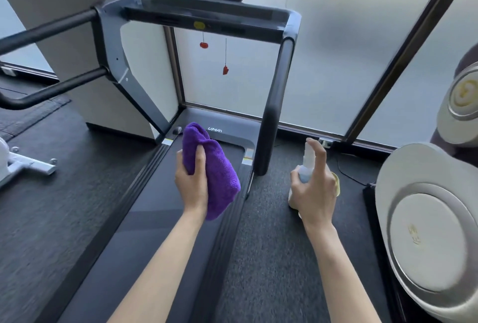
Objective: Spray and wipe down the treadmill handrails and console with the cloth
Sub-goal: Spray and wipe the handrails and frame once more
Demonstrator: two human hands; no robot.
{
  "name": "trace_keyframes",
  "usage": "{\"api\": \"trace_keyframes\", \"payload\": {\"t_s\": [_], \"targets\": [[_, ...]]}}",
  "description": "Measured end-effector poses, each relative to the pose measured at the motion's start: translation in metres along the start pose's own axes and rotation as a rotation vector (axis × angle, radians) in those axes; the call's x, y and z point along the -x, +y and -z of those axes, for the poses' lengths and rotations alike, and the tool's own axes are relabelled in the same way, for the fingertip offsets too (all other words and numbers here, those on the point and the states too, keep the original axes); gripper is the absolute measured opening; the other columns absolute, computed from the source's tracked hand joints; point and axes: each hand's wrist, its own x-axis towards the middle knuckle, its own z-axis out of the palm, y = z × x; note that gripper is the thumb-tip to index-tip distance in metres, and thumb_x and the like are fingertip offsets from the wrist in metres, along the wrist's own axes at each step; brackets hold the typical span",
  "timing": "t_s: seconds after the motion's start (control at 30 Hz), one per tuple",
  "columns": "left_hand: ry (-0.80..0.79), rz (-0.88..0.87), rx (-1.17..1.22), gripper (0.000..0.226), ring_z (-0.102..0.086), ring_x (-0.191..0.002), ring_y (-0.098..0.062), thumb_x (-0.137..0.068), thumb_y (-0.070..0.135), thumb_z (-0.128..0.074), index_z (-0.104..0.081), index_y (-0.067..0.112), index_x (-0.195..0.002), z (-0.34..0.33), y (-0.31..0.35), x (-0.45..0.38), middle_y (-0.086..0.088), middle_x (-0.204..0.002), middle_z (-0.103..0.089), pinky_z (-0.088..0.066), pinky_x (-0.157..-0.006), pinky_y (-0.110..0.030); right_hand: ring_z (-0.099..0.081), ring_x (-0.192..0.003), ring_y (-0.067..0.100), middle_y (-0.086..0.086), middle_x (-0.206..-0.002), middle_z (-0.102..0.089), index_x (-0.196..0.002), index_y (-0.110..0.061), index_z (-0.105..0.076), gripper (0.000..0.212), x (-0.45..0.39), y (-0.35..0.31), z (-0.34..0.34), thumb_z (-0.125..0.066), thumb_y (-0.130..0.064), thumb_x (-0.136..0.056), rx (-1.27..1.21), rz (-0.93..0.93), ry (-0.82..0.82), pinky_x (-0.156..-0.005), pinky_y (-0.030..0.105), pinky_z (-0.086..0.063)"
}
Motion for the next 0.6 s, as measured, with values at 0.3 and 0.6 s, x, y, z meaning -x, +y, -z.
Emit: {"api": "trace_keyframes", "payload": {"t_s": [0.3,0.6], "targets": [[-0.054,-0.086,-0.074,0.021,-0.058,-0.090,-0.014,-0.093,0.037,-0.058,-0.058,0.016,-0.098,-0.122,-0.001,0.005,-0.008,-0.103,-0.059,-0.047,-0.080,-0.024,-0.048,-0.054,0.010,-0.002,-0.096,-0.064,-0.132,-0.030,-0.041,0.068,0.020,0.014,0.020,-0.068,-0.001,-0.077,0.008,-0.059,-0.025,-0.051,0.007,-0.029],[-0.050,0.064,-0.207,0.053,-0.060,-0.091,-0.021,-0.068,0.070,-0.052,-0.050,0.027,-0.098,-0.091,-0.098,0.064,0.004,-0.093,-0.061,-0.043,-0.079,-0.023,-0.050,-0.053,0.007,-0.003,-0.077,-0.057,-0.132,-0.031,-0.038,0.069,0.008,0.031,0.032,-0.070,-0.002,-0.078,0.008,-0.062,-0.063,-0.052,0.006,-0.035]]}}
